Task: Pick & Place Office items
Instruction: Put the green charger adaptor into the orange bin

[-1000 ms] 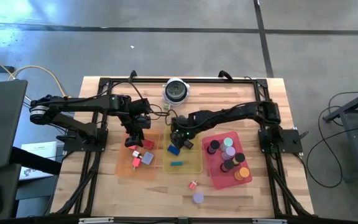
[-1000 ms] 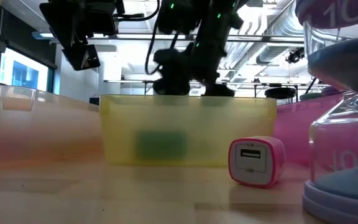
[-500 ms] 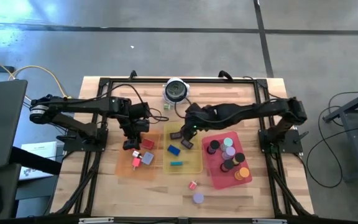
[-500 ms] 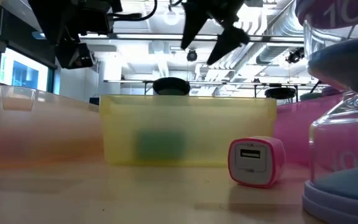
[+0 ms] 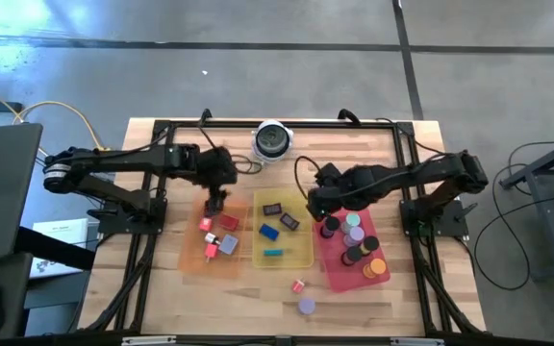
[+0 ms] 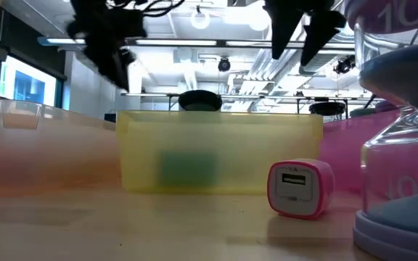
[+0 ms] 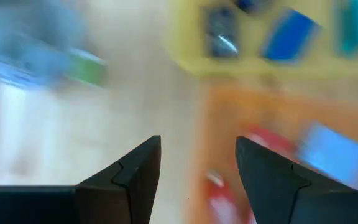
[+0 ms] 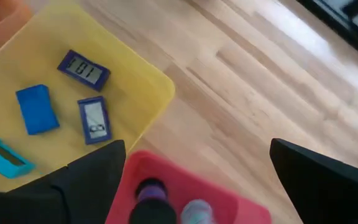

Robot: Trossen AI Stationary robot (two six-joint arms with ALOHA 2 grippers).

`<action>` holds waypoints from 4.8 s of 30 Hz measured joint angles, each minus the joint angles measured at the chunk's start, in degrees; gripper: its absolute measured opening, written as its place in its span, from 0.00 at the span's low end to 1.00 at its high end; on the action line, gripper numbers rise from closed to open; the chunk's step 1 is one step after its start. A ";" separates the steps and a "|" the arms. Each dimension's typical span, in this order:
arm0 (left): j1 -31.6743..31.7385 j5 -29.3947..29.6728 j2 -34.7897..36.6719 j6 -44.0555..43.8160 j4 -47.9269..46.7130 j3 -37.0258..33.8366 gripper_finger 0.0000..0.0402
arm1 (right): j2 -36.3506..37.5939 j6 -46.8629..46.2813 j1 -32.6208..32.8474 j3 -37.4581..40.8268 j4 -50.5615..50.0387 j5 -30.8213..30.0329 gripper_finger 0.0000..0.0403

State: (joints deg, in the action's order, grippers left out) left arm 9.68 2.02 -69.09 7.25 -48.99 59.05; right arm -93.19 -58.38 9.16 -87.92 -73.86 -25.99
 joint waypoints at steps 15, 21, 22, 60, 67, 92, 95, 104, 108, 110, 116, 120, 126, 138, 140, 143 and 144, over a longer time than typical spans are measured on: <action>9.63 -7.51 -8.15 0.85 16.70 -0.13 0.50 | 7.04 -8.30 10.97 0.00 -6.58 -7.57 0.97; 12.70 -6.74 -14.30 -1.11 18.21 -0.15 0.50 | 8.56 -11.04 14.50 0.00 -10.26 -11.31 0.97; 12.89 -6.19 -15.21 -1.16 17.93 -0.16 0.50 | 8.59 -11.05 14.98 0.00 -10.61 -11.70 0.97; 13.08 -3.28 -19.84 10.74 22.49 -0.22 0.68 | 11.98 -1.76 7.18 0.00 -14.33 -16.27 0.97; 13.03 -3.28 -19.84 7.81 22.69 -0.24 0.81 | 11.98 -1.74 7.18 0.00 -14.30 -17.33 0.97; 16.11 -2.56 -22.43 3.01 21.09 -0.37 0.81 | 11.98 -1.76 7.18 0.00 -14.17 -15.64 0.97; 16.97 -6.67 -21.11 2.91 20.24 -0.37 0.81 | 11.98 -1.76 7.18 0.00 -14.24 -15.65 0.97; 23.55 -15.65 -15.04 0.97 20.29 -3.69 0.81 | 11.98 -1.76 6.47 0.00 -15.05 -15.72 0.97; 26.22 -15.64 -10.25 -0.22 20.80 -7.60 0.81 | 11.98 -1.69 6.37 0.00 -15.53 -15.57 0.97; 26.90 -15.42 -7.57 -0.98 20.98 -9.45 0.81 | 11.98 -1.34 6.16 0.00 -15.52 -15.69 0.97; 27.75 -15.21 1.53 -5.04 29.71 -18.63 0.81 | 11.98 -0.67 4.58 0.00 -15.57 -14.67 0.97; 27.70 -12.29 5.72 -8.26 44.79 -28.24 0.81 | 11.98 0.83 4.16 0.00 -15.54 -13.37 0.97; 27.49 -11.17 5.53 -9.94 61.02 -36.27 0.81 | 11.98 2.48 3.75 0.00 -15.46 -9.97 0.97; 27.22 -7.41 -4.02 -7.14 71.28 -37.53 0.81 | 11.98 6.07 1.04 0.00 -15.39 -7.21 0.97; 26.99 -7.48 -7.13 -7.53 74.33 -37.55 0.81 | 11.98 6.16 0.79 0.00 -15.38 -6.97 0.97; 26.21 -7.49 -11.56 -3.31 81.04 -37.53 0.81 | 11.98 7.11 0.42 0.00 -15.28 -6.96 0.97; 25.84 -7.68 -12.75 -2.15 82.74 -37.53 0.81 | 11.98 7.51 0.24 0.00 -15.26 -6.90 0.97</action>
State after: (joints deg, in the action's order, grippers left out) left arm 35.52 -5.66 -81.83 5.09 33.75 21.52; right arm -81.21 -50.87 9.40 -87.92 -89.12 -32.89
